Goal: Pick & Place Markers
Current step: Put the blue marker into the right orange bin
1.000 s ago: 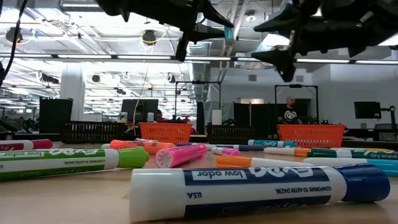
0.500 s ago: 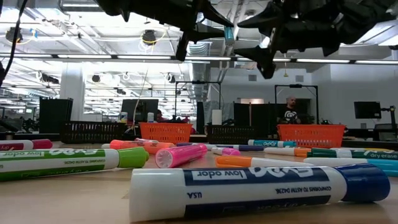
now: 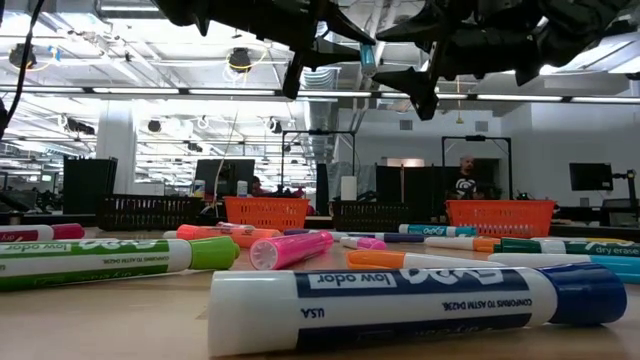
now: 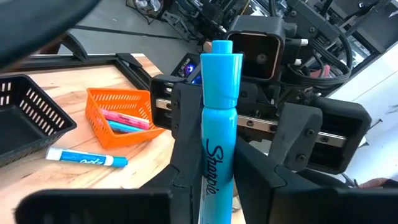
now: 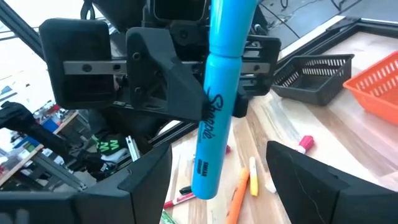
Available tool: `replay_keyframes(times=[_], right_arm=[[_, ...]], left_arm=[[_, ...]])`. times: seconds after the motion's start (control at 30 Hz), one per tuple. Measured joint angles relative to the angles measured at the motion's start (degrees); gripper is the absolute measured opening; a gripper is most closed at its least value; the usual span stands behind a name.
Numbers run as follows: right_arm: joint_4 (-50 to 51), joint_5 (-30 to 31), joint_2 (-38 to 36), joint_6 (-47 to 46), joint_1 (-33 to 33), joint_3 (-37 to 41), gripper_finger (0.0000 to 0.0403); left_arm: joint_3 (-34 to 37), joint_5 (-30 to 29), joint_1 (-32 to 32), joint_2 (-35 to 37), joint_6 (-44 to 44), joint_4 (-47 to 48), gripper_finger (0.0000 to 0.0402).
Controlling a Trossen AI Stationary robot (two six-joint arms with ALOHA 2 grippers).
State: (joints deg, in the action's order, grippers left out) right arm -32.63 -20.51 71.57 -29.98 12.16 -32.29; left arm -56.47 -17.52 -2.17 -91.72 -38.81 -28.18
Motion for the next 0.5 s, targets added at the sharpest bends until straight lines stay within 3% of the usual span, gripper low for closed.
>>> replay_keyframes(times=[0.5], right_arm=[[-0.9, 2.0, 0.6, -0.6, -0.9, 0.0, 0.0252]], left_arm=[[0.0, 0.0, 0.0, 0.0, 0.0, 0.0, 0.0073]])
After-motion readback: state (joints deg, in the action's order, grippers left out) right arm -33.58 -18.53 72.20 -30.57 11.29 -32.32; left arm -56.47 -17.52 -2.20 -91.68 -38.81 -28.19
